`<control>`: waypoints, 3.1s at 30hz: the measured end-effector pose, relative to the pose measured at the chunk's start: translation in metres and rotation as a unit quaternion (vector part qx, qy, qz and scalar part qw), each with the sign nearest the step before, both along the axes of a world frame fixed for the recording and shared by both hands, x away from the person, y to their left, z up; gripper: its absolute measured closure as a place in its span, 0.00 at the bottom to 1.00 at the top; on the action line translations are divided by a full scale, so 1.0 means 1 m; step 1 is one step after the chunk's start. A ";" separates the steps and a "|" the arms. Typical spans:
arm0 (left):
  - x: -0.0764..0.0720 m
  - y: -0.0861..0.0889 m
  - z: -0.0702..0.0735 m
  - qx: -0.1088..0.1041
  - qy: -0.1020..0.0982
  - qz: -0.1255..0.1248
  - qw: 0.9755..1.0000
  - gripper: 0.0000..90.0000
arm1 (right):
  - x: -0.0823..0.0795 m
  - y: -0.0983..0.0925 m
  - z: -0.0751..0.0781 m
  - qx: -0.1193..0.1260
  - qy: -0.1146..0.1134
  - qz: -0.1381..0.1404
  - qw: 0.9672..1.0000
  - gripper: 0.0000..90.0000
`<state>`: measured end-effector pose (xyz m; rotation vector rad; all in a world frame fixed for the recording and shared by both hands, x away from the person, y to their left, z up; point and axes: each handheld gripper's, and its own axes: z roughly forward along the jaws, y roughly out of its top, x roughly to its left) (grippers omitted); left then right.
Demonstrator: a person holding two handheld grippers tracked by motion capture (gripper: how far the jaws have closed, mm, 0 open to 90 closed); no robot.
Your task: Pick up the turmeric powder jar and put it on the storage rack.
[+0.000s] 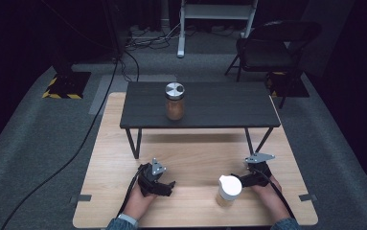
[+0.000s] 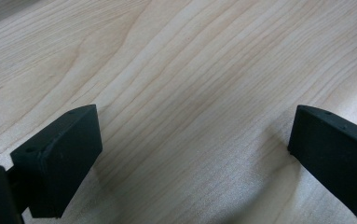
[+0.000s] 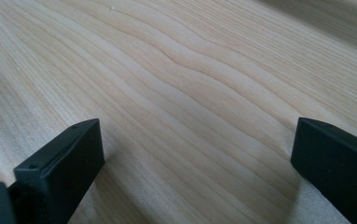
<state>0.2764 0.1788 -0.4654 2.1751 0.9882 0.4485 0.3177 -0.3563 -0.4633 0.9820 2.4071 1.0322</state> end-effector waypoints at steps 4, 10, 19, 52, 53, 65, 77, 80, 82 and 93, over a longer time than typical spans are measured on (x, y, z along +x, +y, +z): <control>0.000 0.000 0.000 0.000 0.000 0.000 1.000 0.03 | 0.000 -0.001 0.000 0.001 0.000 0.000 1.000 0.03; 0.000 0.000 0.000 0.000 0.000 0.000 1.000 0.03 | -0.007 -0.009 -0.003 0.025 -0.021 0.001 0.999 0.03; 0.000 0.000 0.000 0.000 0.000 0.000 1.000 0.03 | -0.026 -0.027 0.000 0.107 -0.088 0.018 0.990 0.03; 0.000 0.000 0.000 0.000 0.000 0.000 1.000 0.03 | -0.067 -0.014 0.033 0.188 -0.112 0.176 0.960 0.04; 0.000 0.000 0.000 0.000 0.000 0.000 1.000 0.03 | -0.069 -0.013 0.032 0.186 -0.111 0.180 0.959 0.04; 0.000 0.000 0.000 0.000 0.000 0.001 1.000 0.03 | -0.076 -0.005 0.013 0.140 -0.092 0.188 0.968 0.07; 0.000 0.000 0.000 0.000 0.000 0.000 1.000 0.03 | -0.072 0.004 0.003 0.070 -0.052 0.175 0.981 0.30; 0.000 -0.001 0.000 0.000 0.000 0.001 1.000 0.02 | -0.076 0.004 -0.001 0.069 -0.064 0.170 0.981 0.33; 0.001 -0.001 0.000 0.000 0.001 0.002 1.000 0.02 | -0.077 0.003 -0.003 0.072 -0.067 0.169 0.981 0.33; 0.001 -0.004 0.000 0.000 0.002 0.009 1.000 0.02 | -0.077 0.006 0.005 0.089 -0.072 0.161 0.980 0.34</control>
